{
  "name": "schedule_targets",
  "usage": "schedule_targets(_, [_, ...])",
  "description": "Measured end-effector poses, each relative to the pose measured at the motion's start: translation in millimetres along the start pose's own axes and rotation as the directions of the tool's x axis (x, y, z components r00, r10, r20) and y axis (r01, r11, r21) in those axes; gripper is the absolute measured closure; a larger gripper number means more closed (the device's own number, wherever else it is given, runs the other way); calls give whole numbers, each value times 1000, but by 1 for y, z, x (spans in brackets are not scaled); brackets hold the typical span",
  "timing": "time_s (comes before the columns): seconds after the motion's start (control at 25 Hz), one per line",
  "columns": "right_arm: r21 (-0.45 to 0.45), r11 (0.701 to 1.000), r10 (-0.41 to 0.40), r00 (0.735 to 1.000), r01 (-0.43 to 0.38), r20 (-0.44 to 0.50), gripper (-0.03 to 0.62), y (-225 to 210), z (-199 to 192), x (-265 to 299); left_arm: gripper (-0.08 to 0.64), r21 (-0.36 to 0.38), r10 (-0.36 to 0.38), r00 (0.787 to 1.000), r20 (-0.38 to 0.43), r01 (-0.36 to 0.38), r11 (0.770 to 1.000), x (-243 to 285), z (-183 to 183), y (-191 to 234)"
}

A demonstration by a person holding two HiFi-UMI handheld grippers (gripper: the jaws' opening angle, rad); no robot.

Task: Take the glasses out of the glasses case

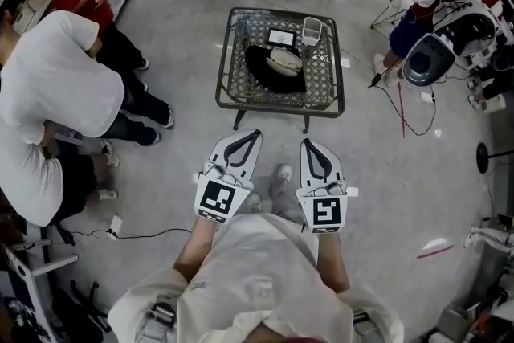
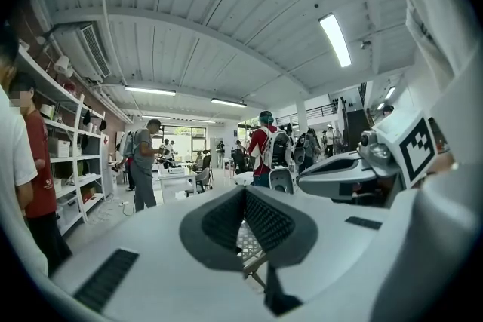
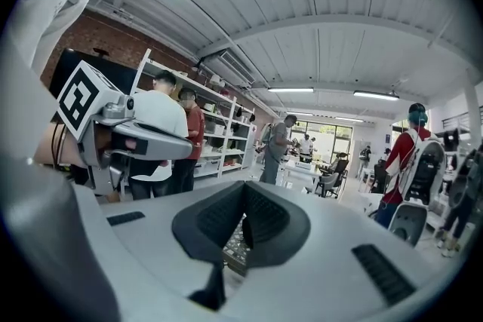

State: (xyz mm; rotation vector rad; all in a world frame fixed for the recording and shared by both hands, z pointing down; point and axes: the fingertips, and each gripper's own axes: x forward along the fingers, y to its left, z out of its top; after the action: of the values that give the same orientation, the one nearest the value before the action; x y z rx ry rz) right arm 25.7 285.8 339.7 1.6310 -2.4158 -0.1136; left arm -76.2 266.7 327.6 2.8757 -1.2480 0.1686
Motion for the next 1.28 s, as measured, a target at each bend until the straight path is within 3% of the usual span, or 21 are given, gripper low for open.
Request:
schedule_targets(0.48, [9,998,56,998,-56,8,586,-28,-4,57,546,5,44,999,-32,-44,999,47,-7,31])
schedule_targets(1.28, [45,990,134,990,-136,43,586,-153,-12,159,546,26,157,985,-77,-155,988,190,9,70])
